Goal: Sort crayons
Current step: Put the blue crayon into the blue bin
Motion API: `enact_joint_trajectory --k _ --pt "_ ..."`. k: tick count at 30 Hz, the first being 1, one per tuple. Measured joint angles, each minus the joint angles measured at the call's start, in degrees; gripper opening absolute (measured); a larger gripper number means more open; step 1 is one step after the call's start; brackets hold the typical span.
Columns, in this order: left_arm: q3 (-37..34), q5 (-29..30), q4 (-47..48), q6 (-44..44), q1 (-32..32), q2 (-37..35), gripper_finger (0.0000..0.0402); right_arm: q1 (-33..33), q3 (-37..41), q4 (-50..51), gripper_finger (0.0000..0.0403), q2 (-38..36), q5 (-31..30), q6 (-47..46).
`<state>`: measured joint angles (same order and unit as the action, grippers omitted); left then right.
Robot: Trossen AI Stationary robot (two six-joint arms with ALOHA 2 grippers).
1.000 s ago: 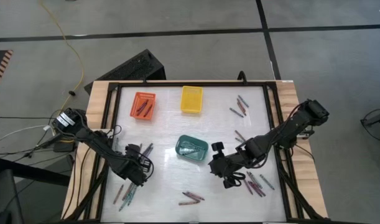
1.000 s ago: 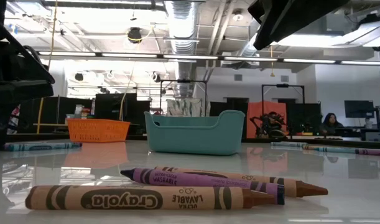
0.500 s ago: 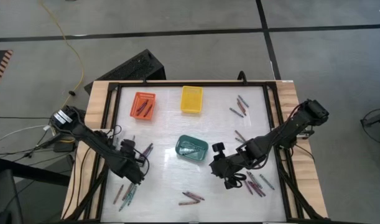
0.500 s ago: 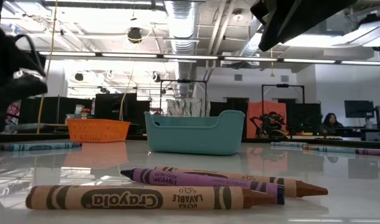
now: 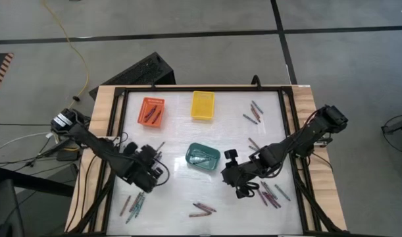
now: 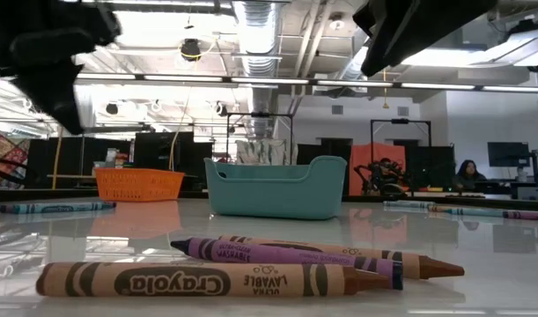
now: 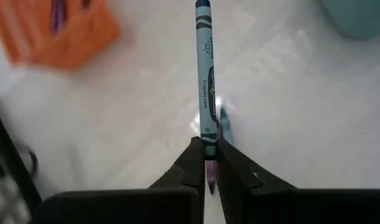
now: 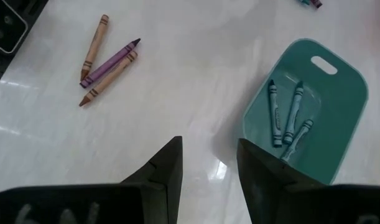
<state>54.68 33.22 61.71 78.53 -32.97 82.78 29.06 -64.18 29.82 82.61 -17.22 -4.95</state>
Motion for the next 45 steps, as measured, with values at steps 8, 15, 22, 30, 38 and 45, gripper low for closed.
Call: enact_joint_trajectory --k 8,15,22,30,38,45 --pt "2.4 1.7 -16.6 -33.4 6.4 0.0 0.0011 -0.9 0.0 -2.2 0.0146 0.0 -1.3 0.0" --pt "2.6 -5.9 -27.1 -58.4 14.6 0.0 0.0011 -1.9 0.0 -2.8 0.0146 0.0 -2.5 -2.0" --pt "2.6 -13.7 -32.4 -70.7 21.6 0.0 0.0011 -1.0 0.0 4.7 0.0146 0.0 -2.7 -10.3" --pt "5.0 -21.4 -38.5 -79.4 25.1 3.9 0.0011 5.1 0.0 12.6 0.0146 0.0 -8.7 -22.6" --pt "13.4 -23.4 -33.5 -84.4 25.0 13.1 0.0011 10.9 0.0 20.3 0.0146 0.0 -11.4 -35.4" --pt "19.5 -23.6 -27.5 -87.7 25.3 19.5 0.0011 14.4 0.0 31.5 0.0146 0.0 -15.4 -48.4"
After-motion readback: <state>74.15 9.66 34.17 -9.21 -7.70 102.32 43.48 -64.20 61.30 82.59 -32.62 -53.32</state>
